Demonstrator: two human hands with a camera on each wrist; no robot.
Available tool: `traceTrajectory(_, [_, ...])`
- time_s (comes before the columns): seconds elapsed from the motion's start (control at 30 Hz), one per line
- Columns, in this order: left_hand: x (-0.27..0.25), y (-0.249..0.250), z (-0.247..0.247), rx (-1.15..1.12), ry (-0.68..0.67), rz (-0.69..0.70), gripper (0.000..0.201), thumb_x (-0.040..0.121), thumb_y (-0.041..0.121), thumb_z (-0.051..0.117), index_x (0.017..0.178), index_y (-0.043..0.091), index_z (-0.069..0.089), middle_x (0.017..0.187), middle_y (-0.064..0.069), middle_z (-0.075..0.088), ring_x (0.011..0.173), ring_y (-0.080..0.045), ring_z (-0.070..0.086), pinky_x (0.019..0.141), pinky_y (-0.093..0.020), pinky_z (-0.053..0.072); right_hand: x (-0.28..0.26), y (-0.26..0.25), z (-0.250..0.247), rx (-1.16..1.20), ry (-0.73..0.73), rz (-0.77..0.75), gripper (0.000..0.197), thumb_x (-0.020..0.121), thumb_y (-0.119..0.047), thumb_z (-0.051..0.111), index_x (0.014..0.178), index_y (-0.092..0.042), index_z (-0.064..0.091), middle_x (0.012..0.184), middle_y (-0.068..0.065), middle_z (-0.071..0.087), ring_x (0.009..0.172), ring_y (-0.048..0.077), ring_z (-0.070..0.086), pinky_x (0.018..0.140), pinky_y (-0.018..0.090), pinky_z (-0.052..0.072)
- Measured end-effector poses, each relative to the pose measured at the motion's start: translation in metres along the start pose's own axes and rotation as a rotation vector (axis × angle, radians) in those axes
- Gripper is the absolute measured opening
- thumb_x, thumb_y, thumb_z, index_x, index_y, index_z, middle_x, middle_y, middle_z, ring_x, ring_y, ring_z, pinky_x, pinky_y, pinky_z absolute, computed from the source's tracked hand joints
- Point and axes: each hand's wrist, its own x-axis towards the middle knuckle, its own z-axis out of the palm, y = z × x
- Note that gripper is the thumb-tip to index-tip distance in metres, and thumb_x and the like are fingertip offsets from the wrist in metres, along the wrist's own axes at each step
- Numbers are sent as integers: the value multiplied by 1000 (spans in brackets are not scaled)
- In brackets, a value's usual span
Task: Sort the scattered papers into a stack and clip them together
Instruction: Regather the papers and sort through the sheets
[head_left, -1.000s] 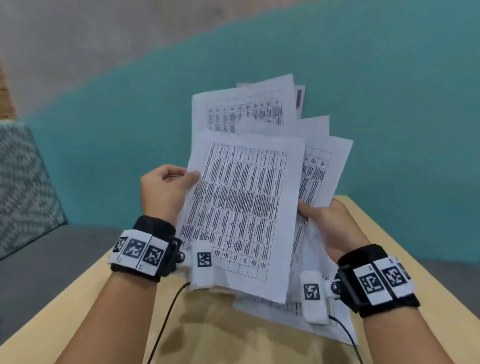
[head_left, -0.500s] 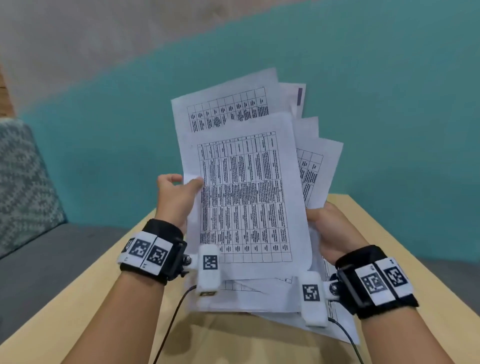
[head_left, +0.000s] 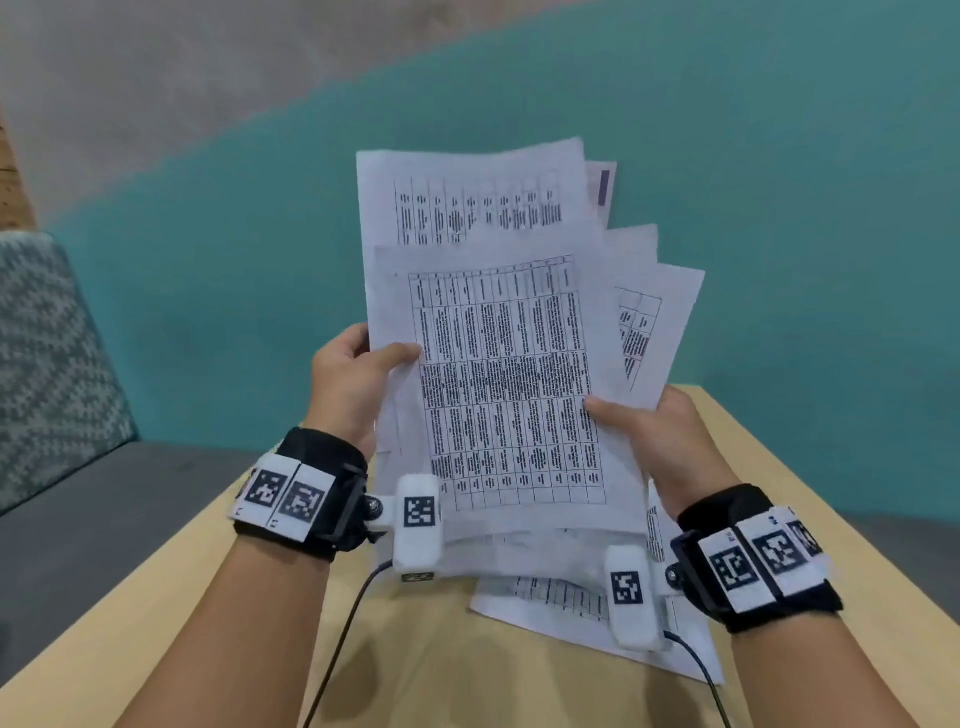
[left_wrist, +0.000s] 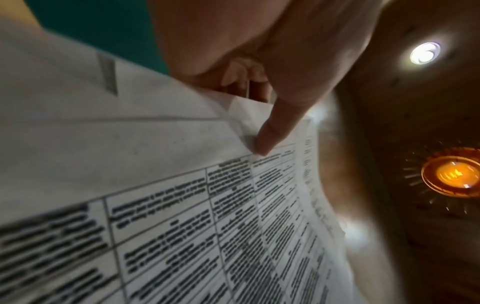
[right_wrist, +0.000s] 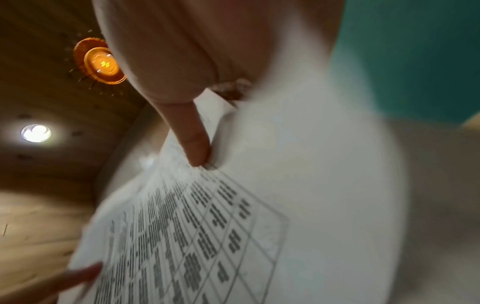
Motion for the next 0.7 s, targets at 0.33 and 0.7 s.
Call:
traceTrajectory(0.33, [-4, -16, 17, 133, -123, 119, 39, 99, -2, 54, 134, 15, 61, 119, 2, 74, 102, -12, 72, 85, -28, 57, 3, 14, 2, -10, 77, -31, 19, 89, -7, 73, 100, -22, 71, 105, 0, 76, 96, 18, 71, 92, 36, 53])
traceTrajectory(0.7, [-11, 11, 15, -64, -46, 205, 11, 97, 32, 65, 97, 22, 71, 89, 7, 75, 75, -10, 66, 68, -27, 50, 3, 14, -5, -85, 110, -117, 18, 91, -7, 72, 86, -24, 71, 89, -7, 75, 87, 16, 71, 87, 35, 53])
